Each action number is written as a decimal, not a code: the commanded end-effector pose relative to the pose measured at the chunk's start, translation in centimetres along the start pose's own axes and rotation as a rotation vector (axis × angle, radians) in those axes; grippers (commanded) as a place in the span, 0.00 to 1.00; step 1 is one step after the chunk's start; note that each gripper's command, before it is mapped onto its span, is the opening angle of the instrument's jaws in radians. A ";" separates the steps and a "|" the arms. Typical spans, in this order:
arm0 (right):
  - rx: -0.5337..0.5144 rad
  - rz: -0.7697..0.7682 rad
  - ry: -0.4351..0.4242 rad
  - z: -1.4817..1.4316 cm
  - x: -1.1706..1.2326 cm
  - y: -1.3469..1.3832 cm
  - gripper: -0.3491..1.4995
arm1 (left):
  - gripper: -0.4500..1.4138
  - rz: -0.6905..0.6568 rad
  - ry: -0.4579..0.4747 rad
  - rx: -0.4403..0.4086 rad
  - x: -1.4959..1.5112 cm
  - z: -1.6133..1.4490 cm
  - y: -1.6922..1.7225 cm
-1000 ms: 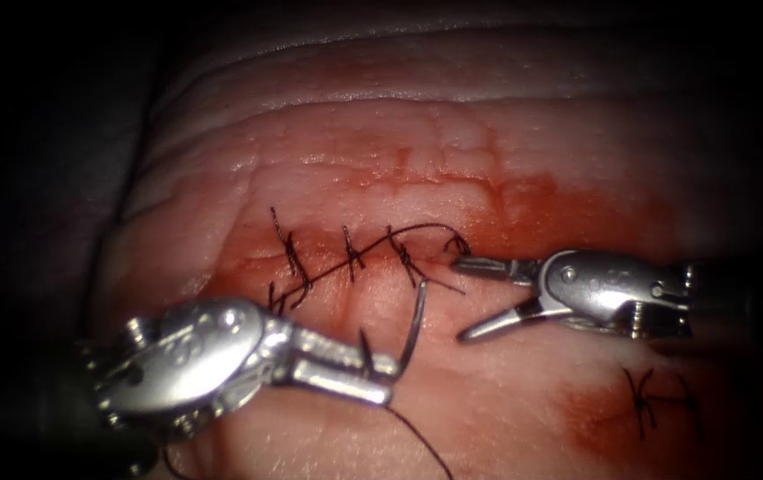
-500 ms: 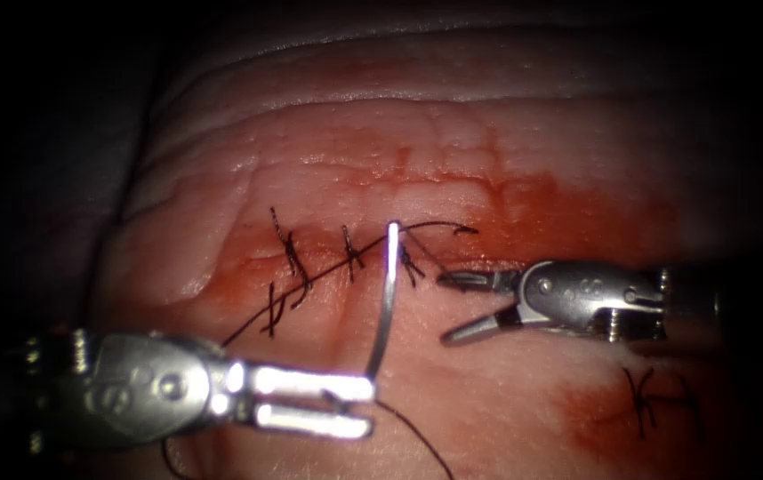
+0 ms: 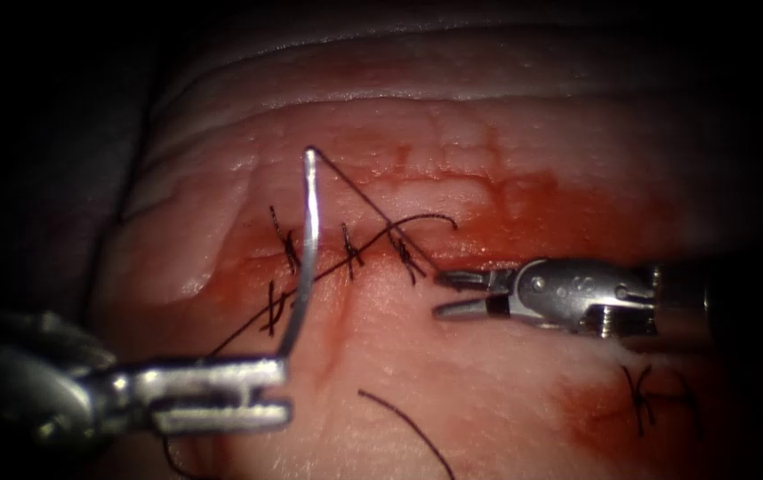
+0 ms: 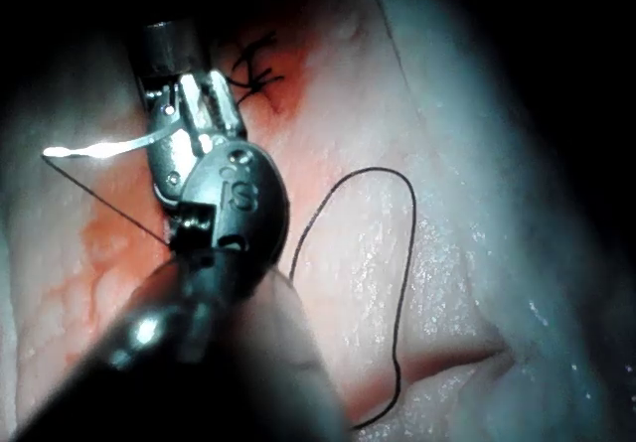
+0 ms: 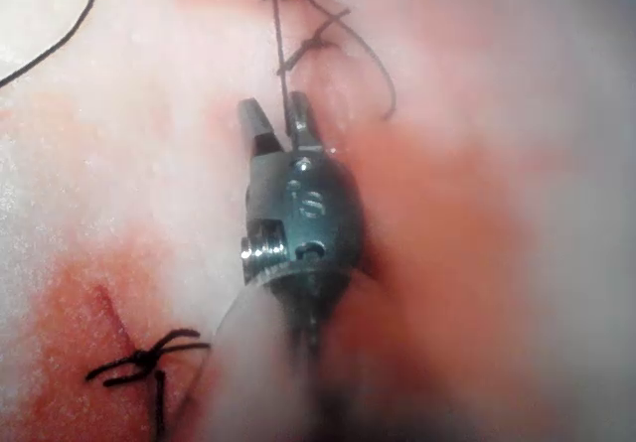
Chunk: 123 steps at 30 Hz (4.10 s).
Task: Wound Closure
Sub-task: With the right hand, pull the suture through until only a short tail remains.
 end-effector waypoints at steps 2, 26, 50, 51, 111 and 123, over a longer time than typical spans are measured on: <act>-0.010 0.021 -0.003 0.05 0.00 -0.04 0.00 | 0.00 0.001 -0.006 0.002 -0.12 0.07 0.05; -0.046 0.143 0.005 -0.43 0.67 -1.43 0.00 | 0.00 -0.189 0.042 -0.090 -0.46 -0.16 0.89; -0.081 -0.200 0.146 -0.49 1.04 -1.43 0.88 | 0.00 -0.271 0.038 0.028 -0.19 -0.91 0.50; -0.086 -0.224 0.143 -0.52 1.01 -1.33 0.87 | 0.00 -0.277 0.032 0.044 -0.20 -0.98 0.45; -0.027 -0.319 0.006 -0.50 1.12 -2.49 0.32 | 0.00 -0.298 -0.027 0.120 -0.55 -1.14 -0.04; -0.127 -0.368 0.077 -0.71 1.05 -1.48 0.77 | 0.00 -0.321 -0.070 0.229 -0.69 -1.69 -0.42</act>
